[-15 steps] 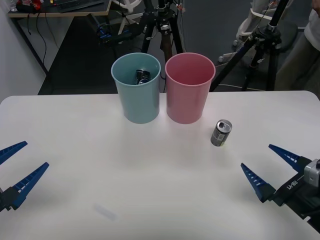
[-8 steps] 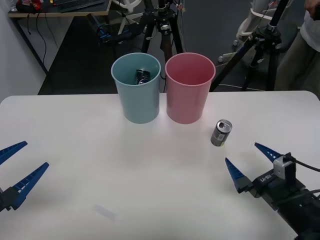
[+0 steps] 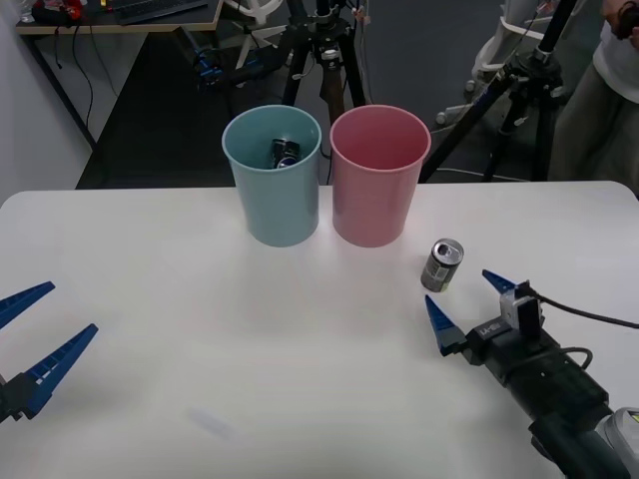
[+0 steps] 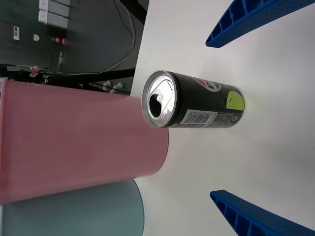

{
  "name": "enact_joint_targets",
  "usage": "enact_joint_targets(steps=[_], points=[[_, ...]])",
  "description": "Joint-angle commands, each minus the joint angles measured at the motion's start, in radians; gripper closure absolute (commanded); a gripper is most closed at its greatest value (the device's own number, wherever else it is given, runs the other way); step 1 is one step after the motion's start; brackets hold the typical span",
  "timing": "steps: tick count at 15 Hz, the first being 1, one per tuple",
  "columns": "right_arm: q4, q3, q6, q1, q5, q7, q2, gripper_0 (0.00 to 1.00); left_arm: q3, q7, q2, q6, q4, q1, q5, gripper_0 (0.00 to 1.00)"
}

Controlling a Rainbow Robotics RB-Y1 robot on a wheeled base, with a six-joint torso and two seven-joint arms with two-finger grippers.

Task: Grasp the object on the table and drop it into the matching bin: aluminum can to the light blue bin, PET bottle to the pink bin.

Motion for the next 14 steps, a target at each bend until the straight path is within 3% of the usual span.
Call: enact_joint_targets(steps=[1, 14], points=[[0.055, 0.000, 0.030, -0.050, 0.016, 0.019, 0.021, 0.00, 0.000, 0.000, 0.000, 0.000, 0.000, 0.000, 0.000, 0.00], [0.211, 0.050, 0.131, -0.213, 0.015, 0.031, 0.033, 0.00, 0.000, 0.000, 0.000, 0.000, 0.000, 0.000, 0.000, 0.00]])
